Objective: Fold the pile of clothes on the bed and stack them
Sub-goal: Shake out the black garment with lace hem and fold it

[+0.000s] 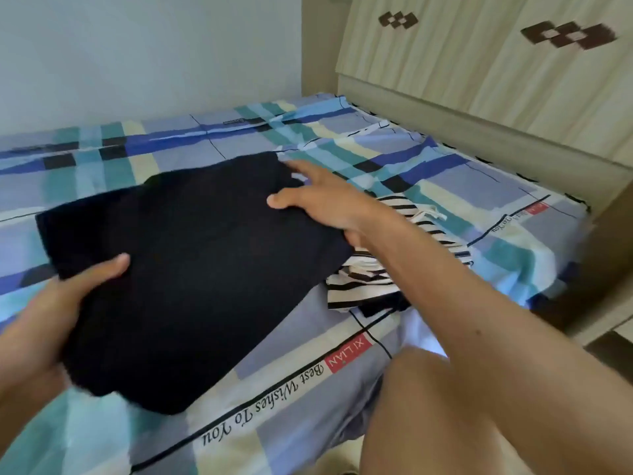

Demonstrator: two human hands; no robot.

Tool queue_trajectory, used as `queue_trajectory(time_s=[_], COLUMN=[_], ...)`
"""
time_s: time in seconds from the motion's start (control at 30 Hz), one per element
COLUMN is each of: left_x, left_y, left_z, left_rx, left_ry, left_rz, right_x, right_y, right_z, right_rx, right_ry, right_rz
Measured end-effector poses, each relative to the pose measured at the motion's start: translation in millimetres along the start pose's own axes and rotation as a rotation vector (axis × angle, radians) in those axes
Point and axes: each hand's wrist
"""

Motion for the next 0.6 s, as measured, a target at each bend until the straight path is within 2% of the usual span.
queue_trajectory(time_s=[0.03,0.07,0.1,0.2,0.3,0.4,0.5,0.6], left_x=[-81,-146,-178,-267,-309,-330,-333,-332], left_y=[31,49,61,80,73,32,-5,9], left_z=[-49,-85,-84,-62,-18,5,12,13], left_rx=[-0.102,-0.122,-0.194,-0.235,-0.186,-0.073,0.035,0.005], left_ry=[-0.081,-0.128,-0.166,-0.29,-0.316,-0.306,-0.197,-0.117], left_rz=[0.037,0.091,0.092,0.105,0.125,0.193,0.394,0.654], right_x=[31,61,88,163,209,217,203,202], right_y=[-3,-5,-4,12,47,114,170,170], right_z=[-6,-12,-16,-26,-33,-32,-34,-28], right_rx=[-0.001,0.004,0.006,-0.002,-0.062,-0.217,-0.362,-0.388], right_ry=[0.063,0.123,0.18,0.314,0.41,0.418,0.42,0.472], right_rz=[-0.009,-0.014,-0.021,-0.027,-0.006,-0.021,-0.008,-0.058])
Point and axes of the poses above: each hand's wrist, its own z-axis towards the middle knuckle, its own x-axis out of the back of the hand, y = z × x, and after that the axes turned 12 degrees about -y, right-handed
